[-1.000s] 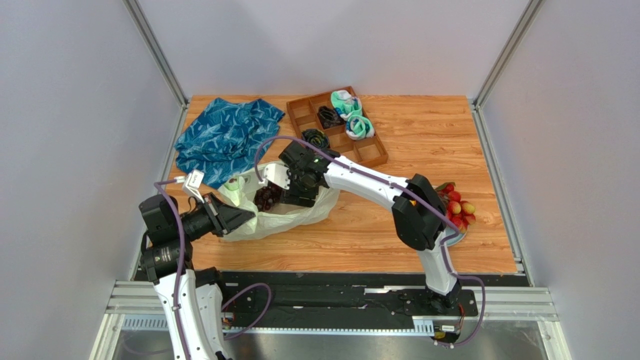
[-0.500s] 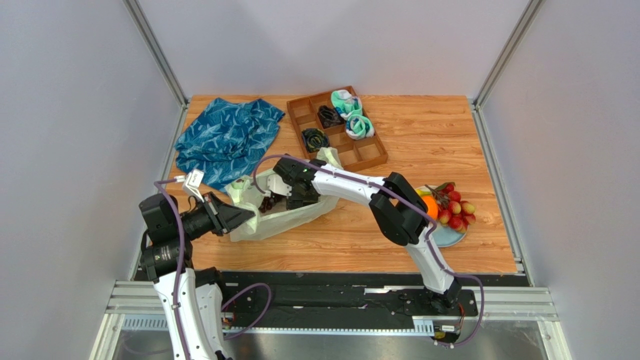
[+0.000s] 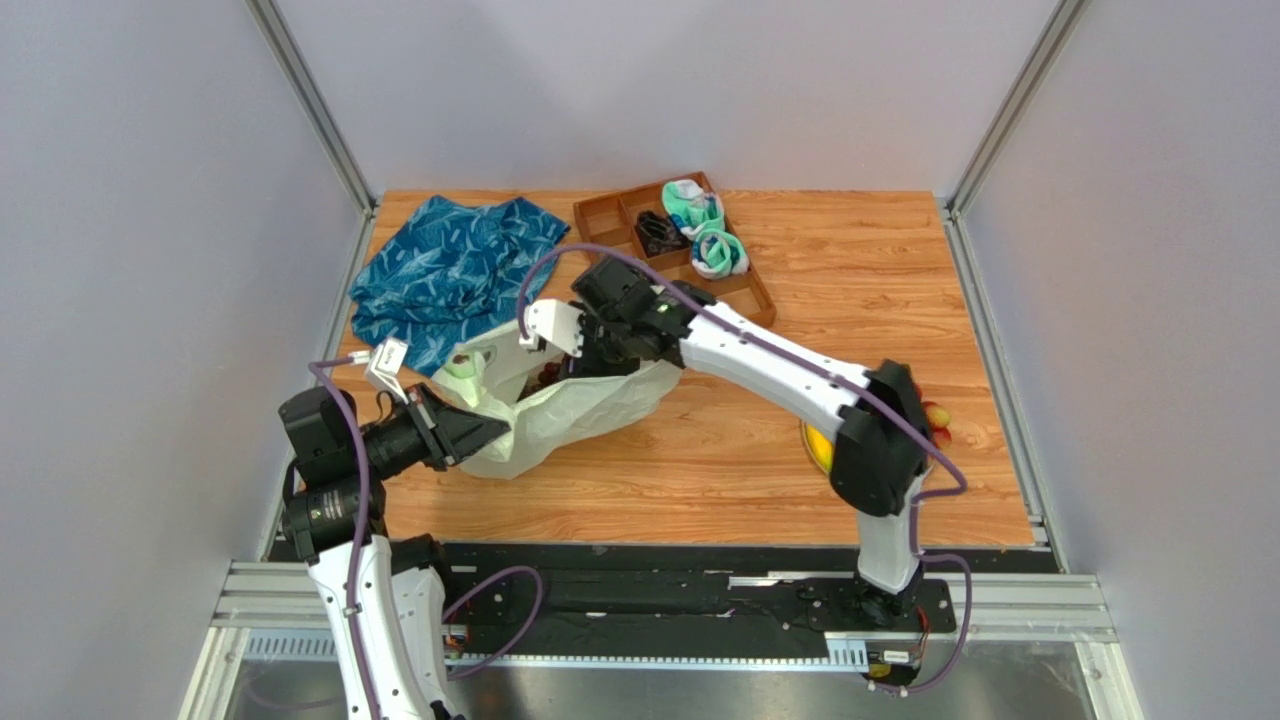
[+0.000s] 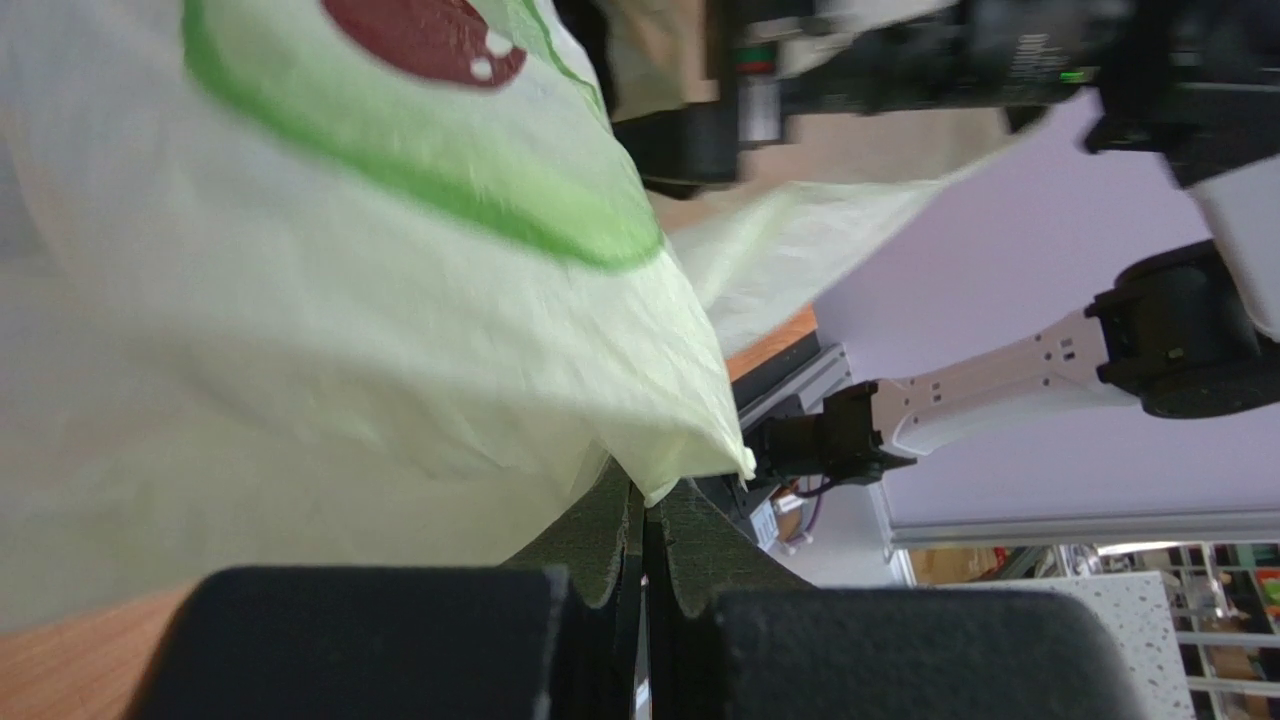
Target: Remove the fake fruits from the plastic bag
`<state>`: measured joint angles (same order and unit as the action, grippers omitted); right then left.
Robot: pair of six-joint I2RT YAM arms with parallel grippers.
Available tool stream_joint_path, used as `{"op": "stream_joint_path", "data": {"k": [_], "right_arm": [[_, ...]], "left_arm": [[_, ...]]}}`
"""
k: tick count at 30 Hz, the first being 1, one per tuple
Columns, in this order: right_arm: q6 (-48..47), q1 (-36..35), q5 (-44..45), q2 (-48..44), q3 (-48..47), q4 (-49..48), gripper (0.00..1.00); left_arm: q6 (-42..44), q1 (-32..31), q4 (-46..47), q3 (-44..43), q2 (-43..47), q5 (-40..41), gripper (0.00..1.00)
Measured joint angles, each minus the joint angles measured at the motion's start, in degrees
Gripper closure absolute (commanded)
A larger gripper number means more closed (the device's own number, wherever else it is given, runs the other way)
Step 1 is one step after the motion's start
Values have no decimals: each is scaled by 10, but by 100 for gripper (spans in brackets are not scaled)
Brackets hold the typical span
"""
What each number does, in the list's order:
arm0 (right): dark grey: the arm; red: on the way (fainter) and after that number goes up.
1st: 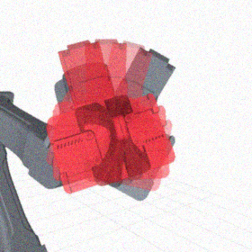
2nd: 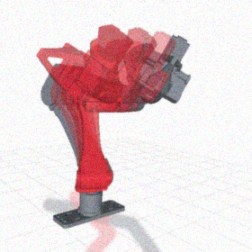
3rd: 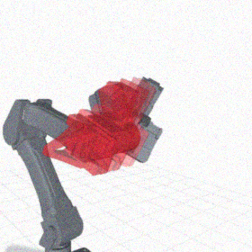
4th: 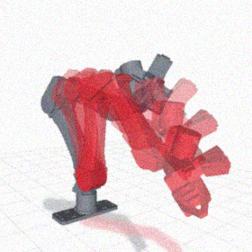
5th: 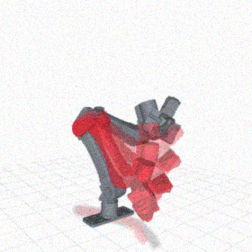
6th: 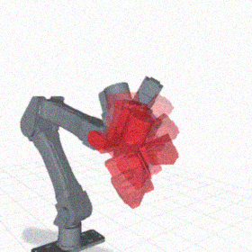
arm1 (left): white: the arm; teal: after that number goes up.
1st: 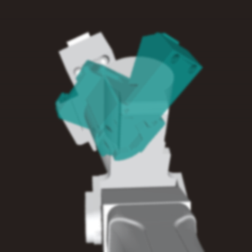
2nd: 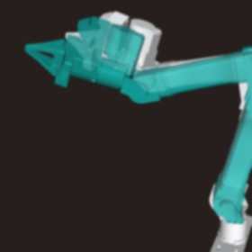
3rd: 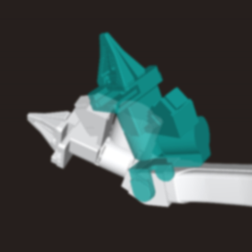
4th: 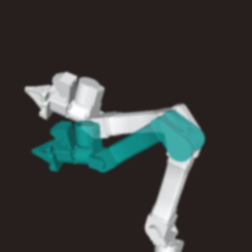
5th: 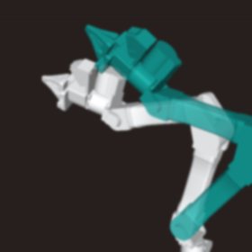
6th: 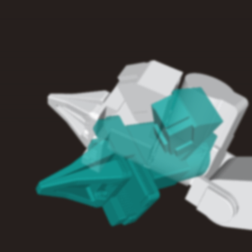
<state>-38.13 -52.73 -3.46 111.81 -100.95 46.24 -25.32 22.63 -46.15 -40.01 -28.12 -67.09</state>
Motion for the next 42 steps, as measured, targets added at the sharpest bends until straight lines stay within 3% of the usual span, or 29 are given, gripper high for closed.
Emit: {"op": "stream_joint_path", "data": {"k": [6, 9, 14, 21, 24, 25, 26, 34, 42], "right_arm": [[58, 0, -161, -101, -24, 8, 46], [87, -2, -186, -112, -9, -7, 46], [122, 0, -138, -76, 36, -28, 35], [150, 38, -108, -23, 44, -40, 40], [150, 41, -83, -25, 72, -66, 22], [151, 40, -74, -28, 96, -82, 2], [153, 37, -66, -34, 125, -95, 0], [158, 8, -35, -187, 359, -74, 0], [158, 4, -38, -242, 298, -66, 0]], "left_arm": [[-4, 0, 9, 7, 1, -1, 100], [-6, 0, 12, 7, 1, -4, 100], [-7, 0, 14, 7, 3, -4, 100], [-8, 0, 14, 8, 11, -4, 100], [-7, 0, 5, 9, 11, 2, 100], [-4, 0, -3, 9, 11, 5, 100], [0, -1, -15, 7, 10, 10, 100], [37, -46, -152, -29, -46, 61, 100], [31, -87, -160, 23, -122, 114, 100]]}}
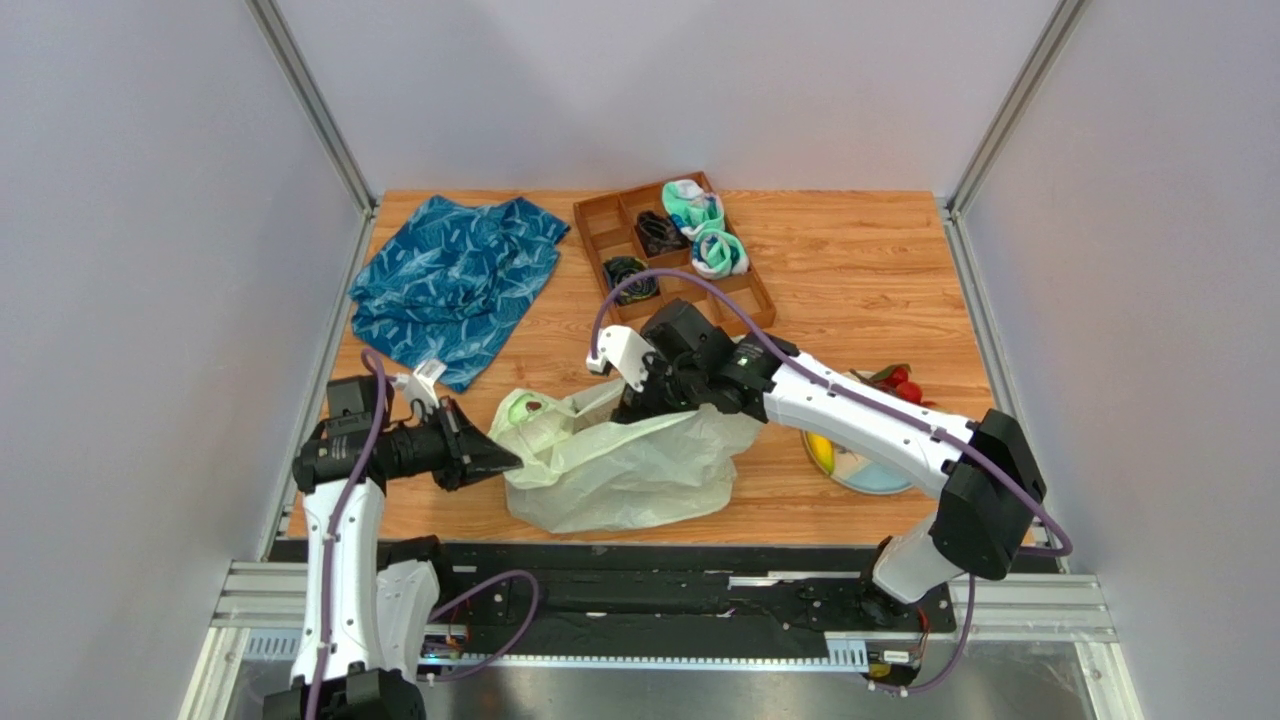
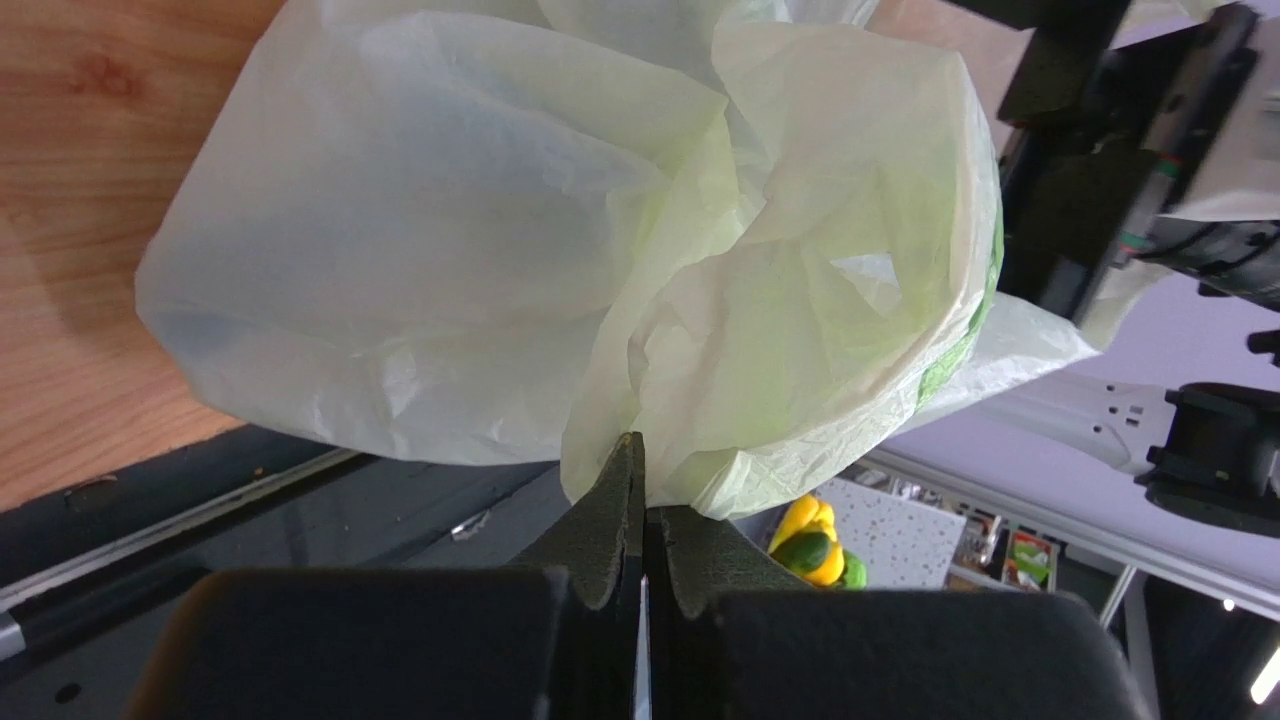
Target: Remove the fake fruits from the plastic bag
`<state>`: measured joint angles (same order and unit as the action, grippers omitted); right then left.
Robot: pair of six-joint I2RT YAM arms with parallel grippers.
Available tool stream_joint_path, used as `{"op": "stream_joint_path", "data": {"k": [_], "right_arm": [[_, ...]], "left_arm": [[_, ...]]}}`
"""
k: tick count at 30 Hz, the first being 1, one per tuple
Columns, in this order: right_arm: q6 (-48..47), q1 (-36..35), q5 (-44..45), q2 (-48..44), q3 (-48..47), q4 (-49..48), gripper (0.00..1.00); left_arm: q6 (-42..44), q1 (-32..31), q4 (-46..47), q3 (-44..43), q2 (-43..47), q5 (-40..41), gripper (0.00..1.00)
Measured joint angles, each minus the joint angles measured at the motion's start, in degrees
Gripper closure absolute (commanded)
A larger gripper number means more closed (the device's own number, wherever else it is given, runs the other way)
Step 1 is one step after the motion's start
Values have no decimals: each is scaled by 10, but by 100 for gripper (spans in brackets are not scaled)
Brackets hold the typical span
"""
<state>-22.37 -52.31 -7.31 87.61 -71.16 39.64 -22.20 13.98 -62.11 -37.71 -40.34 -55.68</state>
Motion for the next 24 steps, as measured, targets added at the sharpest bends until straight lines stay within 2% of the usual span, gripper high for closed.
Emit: {"op": "stream_joint_path", "data": {"k": [3, 5, 9, 12, 15, 18, 21, 24], "right_arm": [[-16, 3, 31, 21, -50, -17, 0], [-33, 12, 60, 60, -97, -36, 0], [-67, 75, 126, 156, -172, -80, 0], [-80, 130, 156, 188, -201, -81, 0], [-82, 163, 166, 167, -219, -77, 1], [-85, 147, 155, 72, -164, -75, 1], [-97, 63, 131, -78, -28, -76, 1], [-110, -14, 81, -152, 89, -60, 0]], "left_arm": [[0, -5, 21, -47, -63, -3, 100], [5, -7, 28, -150, -131, -7, 100], [7, -7, 105, -435, -286, -40, 100], [-1, -7, 160, -516, -305, -71, 100], [-16, -11, 184, -500, -266, -103, 100], [-30, -12, 201, -400, -176, -123, 100], [-30, -13, 159, -291, -106, -114, 100], [-22, -12, 98, -151, -64, -78, 100]]}}
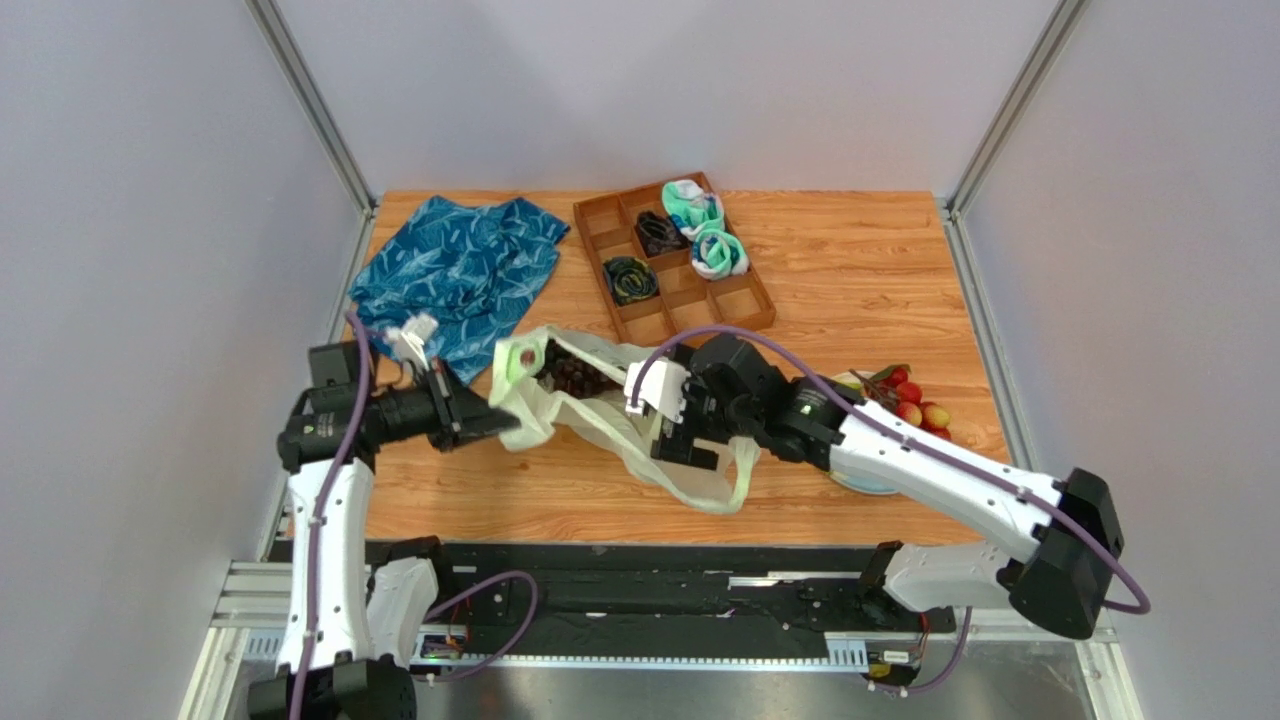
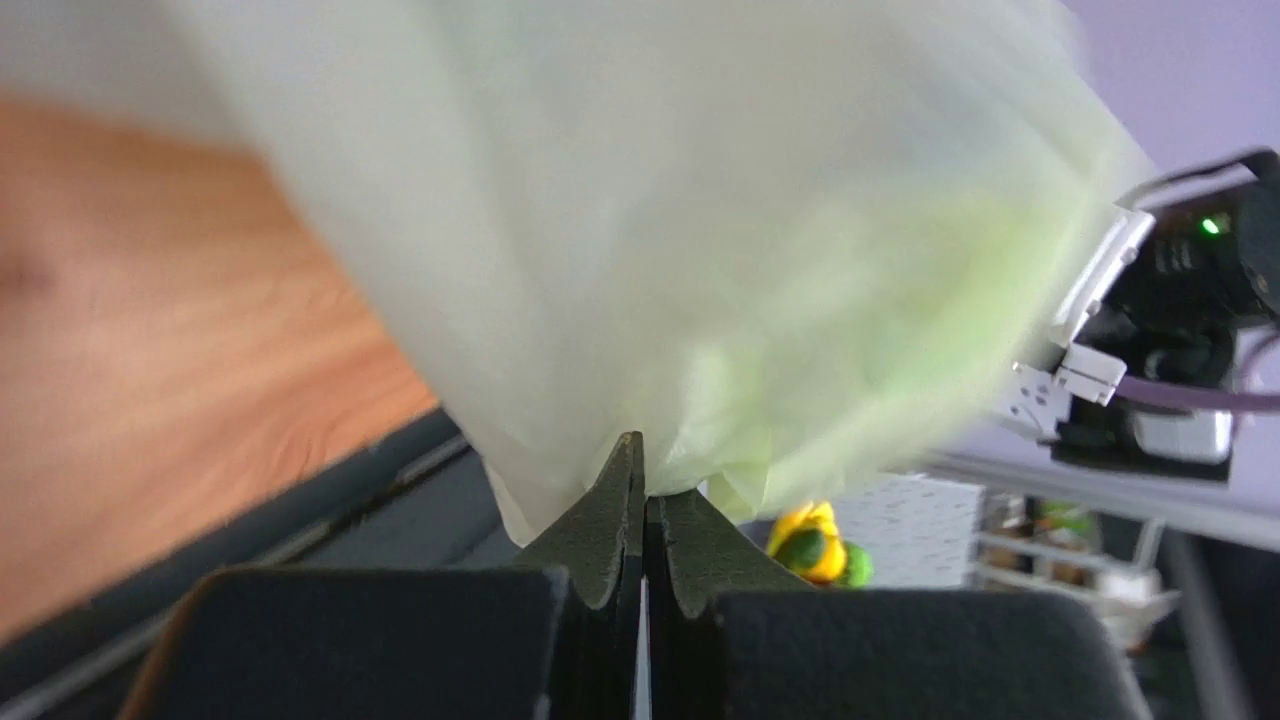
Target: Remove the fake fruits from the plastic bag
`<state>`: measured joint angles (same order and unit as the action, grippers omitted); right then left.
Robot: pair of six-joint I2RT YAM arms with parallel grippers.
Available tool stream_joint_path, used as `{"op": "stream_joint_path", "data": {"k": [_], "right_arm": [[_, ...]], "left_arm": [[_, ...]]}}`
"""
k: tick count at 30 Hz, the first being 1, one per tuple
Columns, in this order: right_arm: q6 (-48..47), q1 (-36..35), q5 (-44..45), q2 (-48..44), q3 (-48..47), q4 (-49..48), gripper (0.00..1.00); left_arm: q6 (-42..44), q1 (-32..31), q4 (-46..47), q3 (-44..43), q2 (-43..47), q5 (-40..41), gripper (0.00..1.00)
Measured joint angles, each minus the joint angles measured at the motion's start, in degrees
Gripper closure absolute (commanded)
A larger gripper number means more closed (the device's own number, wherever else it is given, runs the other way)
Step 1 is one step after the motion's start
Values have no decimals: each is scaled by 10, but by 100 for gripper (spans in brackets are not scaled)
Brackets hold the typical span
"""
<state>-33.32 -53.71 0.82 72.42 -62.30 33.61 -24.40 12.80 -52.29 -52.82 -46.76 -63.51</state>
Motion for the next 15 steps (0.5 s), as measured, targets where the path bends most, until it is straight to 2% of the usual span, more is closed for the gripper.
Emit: {"op": "stream_joint_path", "data": {"k": [2, 4, 8, 11, 15], "right_arm": [[-4, -1, -6, 6, 45, 7, 1], [-7, 9, 1, 49, 62, 25, 1], [-4, 18, 2, 87, 19, 67, 5], [4, 17, -24, 102, -94, 78, 17], [17, 13, -70, 118, -212, 60, 45]], "left_arm": [[7, 0, -43, 81, 5, 40, 100], [14, 0, -82, 117, 11, 78, 100], [36, 0, -102, 79, 40, 86, 100], [56, 0, -100, 29, 49, 91, 100], [79, 1, -103, 15, 60, 110, 100]]}}
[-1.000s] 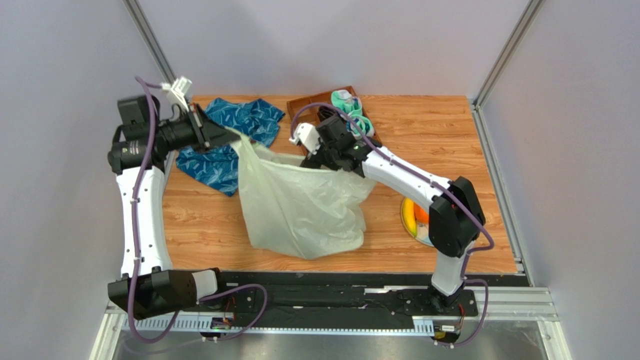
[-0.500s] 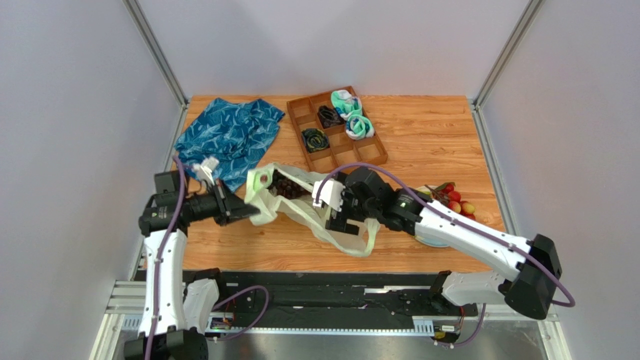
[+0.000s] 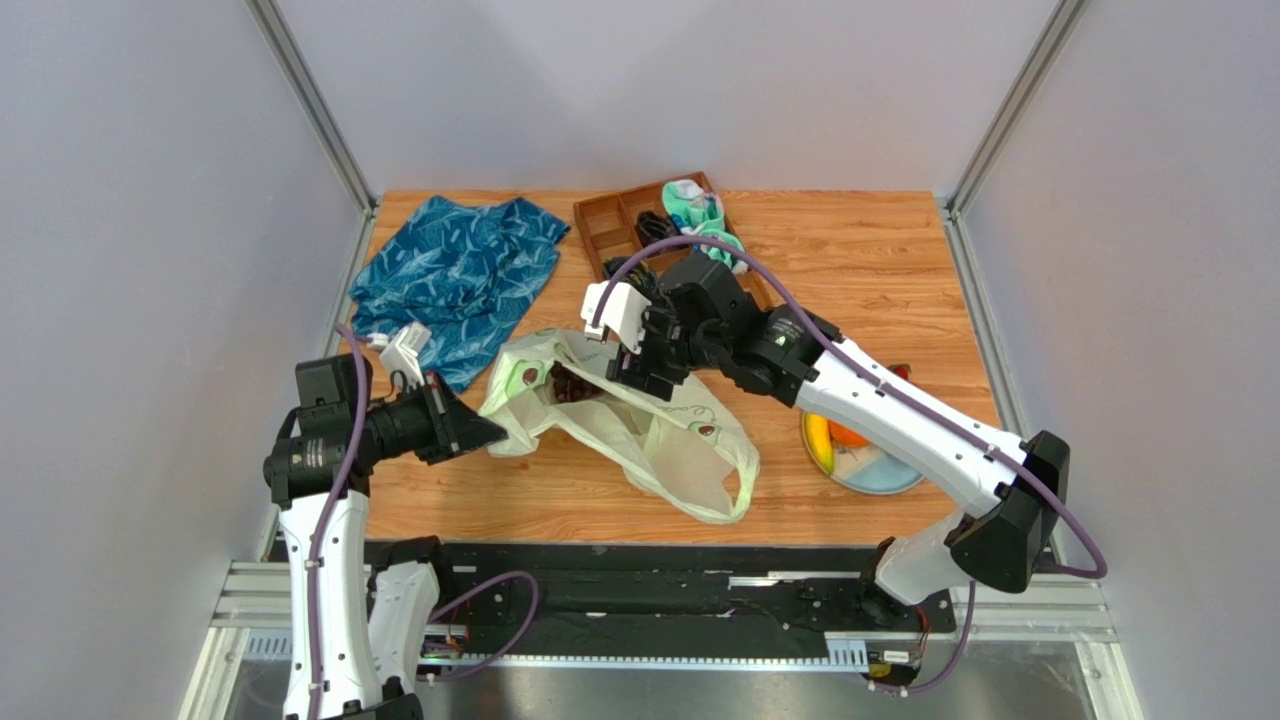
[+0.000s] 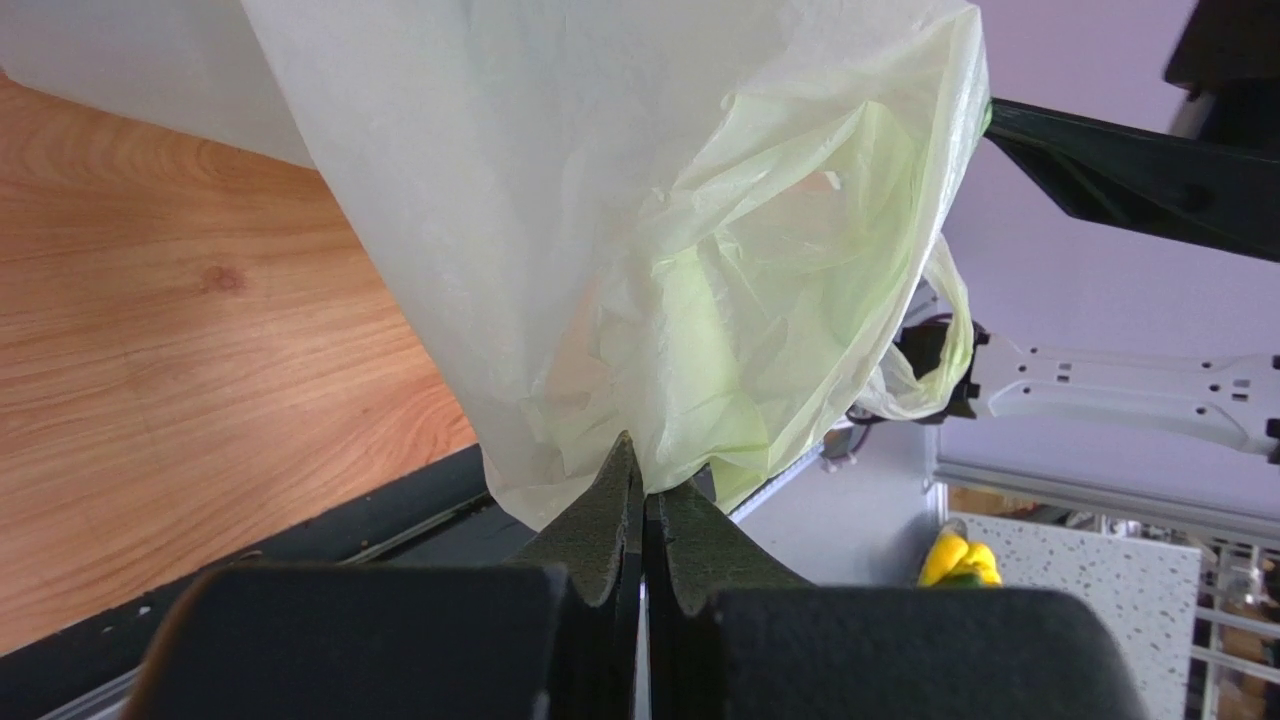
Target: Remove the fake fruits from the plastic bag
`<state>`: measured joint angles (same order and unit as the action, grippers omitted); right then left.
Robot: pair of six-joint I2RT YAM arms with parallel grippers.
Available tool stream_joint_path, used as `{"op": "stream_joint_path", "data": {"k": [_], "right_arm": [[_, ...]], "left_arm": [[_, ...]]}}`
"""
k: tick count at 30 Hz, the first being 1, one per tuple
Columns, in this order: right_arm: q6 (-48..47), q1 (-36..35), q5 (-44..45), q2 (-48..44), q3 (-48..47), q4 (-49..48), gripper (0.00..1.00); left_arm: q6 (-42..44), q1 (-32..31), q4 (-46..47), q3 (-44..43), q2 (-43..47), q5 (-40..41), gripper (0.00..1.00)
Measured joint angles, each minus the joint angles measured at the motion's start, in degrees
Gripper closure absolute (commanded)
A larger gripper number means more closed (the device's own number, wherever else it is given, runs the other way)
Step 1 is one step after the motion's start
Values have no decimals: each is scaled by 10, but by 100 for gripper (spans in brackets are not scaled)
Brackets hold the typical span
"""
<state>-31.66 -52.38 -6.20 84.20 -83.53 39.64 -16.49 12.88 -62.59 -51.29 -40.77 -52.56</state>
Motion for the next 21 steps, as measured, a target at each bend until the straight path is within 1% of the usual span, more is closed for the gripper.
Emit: {"op": "stream_joint_path", "data": {"k": [2, 3, 4, 5, 6, 8, 11, 13, 14, 18, 21], "right_arm": [[2, -4, -19, 3, -21, -4, 51], [2, -10, -27, 6, -23, -4, 58], [1, -17, -33, 10, -22, 0, 61], [-2, -23, -36, 15, -19, 1, 64], [-3, -30, -36, 22, -11, -1, 71], [-8, -46, -32, 33, 16, -5, 76], [-19, -72, -14, 46, 82, -29, 77], [-27, -94, -5, 60, 123, -45, 74], [-28, -111, -3, 75, 135, -46, 71], [-10, -155, -70, 122, 128, -43, 69], [-2, -169, -110, 127, 109, -44, 71]], "left_arm": [[7, 1, -1, 0, 2, 8, 100], [10, 2, -2, 0, 3, 10, 100], [12, 3, -3, 0, 6, 11, 100], [14, 7, -4, 0, 8, 12, 100], [15, 9, -5, 0, 10, 12, 100], [16, 13, -5, 0, 13, 11, 100], [15, 19, -2, 2, 12, 8, 100], [14, 22, 4, 10, 11, 6, 100], [13, 23, 5, 14, 9, 5, 100], [13, 26, 7, 21, 2, 2, 100], [13, 27, 8, 22, 2, 0, 100]]}}
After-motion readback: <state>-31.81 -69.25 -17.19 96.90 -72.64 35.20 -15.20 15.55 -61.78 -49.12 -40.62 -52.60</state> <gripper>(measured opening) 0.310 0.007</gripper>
